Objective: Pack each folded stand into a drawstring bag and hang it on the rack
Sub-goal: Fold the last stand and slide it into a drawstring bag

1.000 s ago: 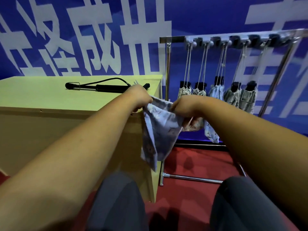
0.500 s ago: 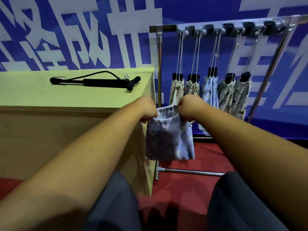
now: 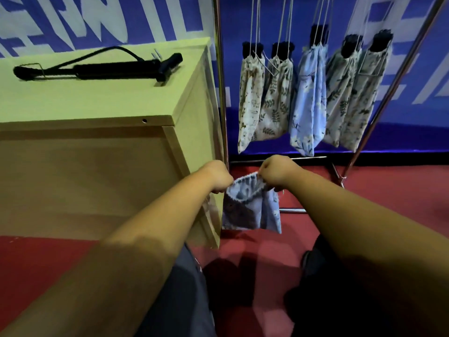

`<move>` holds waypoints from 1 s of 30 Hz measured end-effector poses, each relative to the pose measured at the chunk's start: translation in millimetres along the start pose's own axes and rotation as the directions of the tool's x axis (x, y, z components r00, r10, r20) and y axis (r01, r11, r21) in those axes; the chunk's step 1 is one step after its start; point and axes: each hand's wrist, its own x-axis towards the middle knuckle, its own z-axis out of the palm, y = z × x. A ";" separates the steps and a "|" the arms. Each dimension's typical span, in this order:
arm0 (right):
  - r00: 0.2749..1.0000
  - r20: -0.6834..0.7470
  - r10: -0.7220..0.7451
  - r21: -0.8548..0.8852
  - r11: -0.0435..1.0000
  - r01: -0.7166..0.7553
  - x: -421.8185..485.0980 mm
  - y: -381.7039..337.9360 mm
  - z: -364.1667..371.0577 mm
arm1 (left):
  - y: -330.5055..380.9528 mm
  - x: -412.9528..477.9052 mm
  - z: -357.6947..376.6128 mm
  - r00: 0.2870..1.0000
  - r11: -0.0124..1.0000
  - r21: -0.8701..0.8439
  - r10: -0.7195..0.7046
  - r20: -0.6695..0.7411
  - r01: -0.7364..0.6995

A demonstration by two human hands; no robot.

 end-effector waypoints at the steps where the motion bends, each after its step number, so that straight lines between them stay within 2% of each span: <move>1: 0.998 0.052 0.023 0.024 0.999 -0.024 2.1 3.3 2.5 | -0.2 0.8 2.8 0.999 0.999 -0.037 -0.005 0.033 0.006; 4: 0.995 0.093 0.043 0.119 0.991 -0.054 12.4 9.9 8.2 | -2.7 6.8 5.6 0.996 0.996 -0.089 -0.010 0.085 0.018; 8: 0.995 0.094 -0.025 0.190 0.982 0.007 4.6 -20.6 -8.6 | 9.1 2.3 -12.7 0.995 0.983 -0.185 0.021 0.097 -0.002; 13: 0.990 -0.043 -0.136 0.443 0.885 0.141 2.9 -86.2 -45.1 | 29.4 -25.9 -65.4 0.993 0.956 -0.286 0.085 0.087 -0.057; 17: 0.952 -0.182 -0.248 0.519 0.798 0.307 -2.1 -146.1 -86.2 | 37.9 -69.4 -122.4 0.973 0.905 -0.417 0.169 0.159 -0.089; 20: 0.927 -0.231 -0.296 0.546 0.749 0.376 -11.2 -184.7 -114.2 | 35.7 -100.9 -169.3 0.918 0.803 -0.587 0.303 0.256 -0.101; 21: 0.917 -0.242 -0.319 0.538 0.742 0.400 -11.6 -197.5 -121.4 | 32.9 -108.6 -187.4 0.906 0.767 -0.630 0.343 0.248 -0.118; 23: 0.896 -0.261 -0.358 0.482 0.756 0.442 -8.6 -213.8 -128.6 | 25.6 -115.7 -216.6 0.915 0.686 -0.708 0.377 0.144 -0.171; 25: 0.875 -0.284 -0.392 0.404 0.778 0.481 -4.8 -230.6 -129.5 | 13.0 -112.6 -242.6 0.952 0.622 -0.746 0.302 -0.051 -0.237; 27: 0.840 -0.332 -0.430 0.300 0.796 0.526 0.8 -242.7 -127.7 | -5.0 -99.0 -256.9 0.961 0.659 -0.703 0.131 -0.242 -0.267; 30: 0.782 -0.356 -0.512 0.130 0.801 0.584 11.3 -264.1 -122.7 | -36.9 -72.5 -261.6 0.910 0.728 -0.648 -0.080 -0.406 -0.225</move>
